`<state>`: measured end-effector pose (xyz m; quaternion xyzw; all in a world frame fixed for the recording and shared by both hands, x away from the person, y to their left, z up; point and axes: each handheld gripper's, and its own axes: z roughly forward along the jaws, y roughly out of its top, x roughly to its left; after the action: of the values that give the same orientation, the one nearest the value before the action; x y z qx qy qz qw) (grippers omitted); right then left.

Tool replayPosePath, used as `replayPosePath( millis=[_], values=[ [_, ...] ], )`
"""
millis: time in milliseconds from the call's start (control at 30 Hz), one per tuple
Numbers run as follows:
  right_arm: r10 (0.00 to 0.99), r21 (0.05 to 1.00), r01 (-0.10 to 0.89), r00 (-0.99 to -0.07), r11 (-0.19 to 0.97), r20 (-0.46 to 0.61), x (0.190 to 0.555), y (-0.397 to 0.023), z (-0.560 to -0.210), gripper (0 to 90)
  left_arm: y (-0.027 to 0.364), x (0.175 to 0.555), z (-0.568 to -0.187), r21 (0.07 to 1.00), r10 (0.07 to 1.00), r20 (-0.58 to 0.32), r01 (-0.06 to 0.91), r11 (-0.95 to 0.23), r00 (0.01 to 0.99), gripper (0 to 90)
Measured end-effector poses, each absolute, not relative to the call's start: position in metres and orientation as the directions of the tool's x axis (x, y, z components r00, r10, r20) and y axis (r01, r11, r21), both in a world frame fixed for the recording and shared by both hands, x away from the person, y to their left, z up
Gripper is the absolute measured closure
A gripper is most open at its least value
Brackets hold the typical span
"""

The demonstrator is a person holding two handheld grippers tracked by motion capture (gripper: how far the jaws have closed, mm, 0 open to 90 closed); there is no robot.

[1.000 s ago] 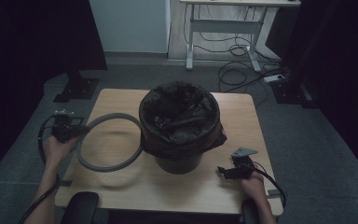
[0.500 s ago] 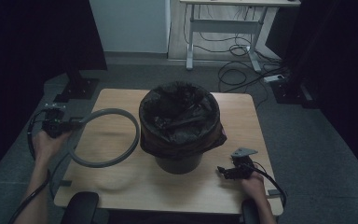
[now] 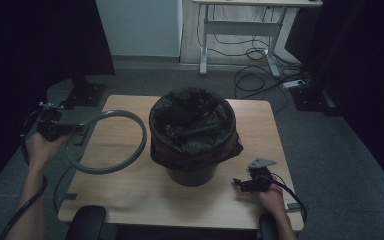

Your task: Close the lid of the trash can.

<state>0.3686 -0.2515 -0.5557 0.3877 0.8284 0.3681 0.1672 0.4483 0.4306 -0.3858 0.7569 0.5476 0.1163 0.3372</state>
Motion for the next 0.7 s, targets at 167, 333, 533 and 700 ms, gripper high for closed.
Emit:
replayPosePath(
  millis=[167,333,533,700],
  values=[
    [0.765,0.739,0.519,-0.643,0.429,0.008,0.369,-0.252,-0.556,11.8,0.432,0.448,-0.372,0.647,0.906,-0.201,0.745,-0.164,0.373,78.3],
    [0.765,0.740,0.518,-0.644,0.430,0.007,0.369,-0.252,-0.556,11.8,0.433,0.449,-0.359,0.650,0.903,-0.210,0.743,-0.158,0.375,78.3],
    [0.765,0.739,0.519,-0.644,0.429,0.008,0.369,-0.252,-0.556,11.8,0.434,0.451,-0.345,0.650,0.898,-0.223,0.745,-0.153,0.379,78.3],
    [0.765,0.740,0.518,-0.644,0.430,0.007,0.369,-0.252,-0.556,11.8,0.432,0.451,-0.332,0.654,0.892,-0.236,0.742,-0.147,0.384,78.2]
  ],
)
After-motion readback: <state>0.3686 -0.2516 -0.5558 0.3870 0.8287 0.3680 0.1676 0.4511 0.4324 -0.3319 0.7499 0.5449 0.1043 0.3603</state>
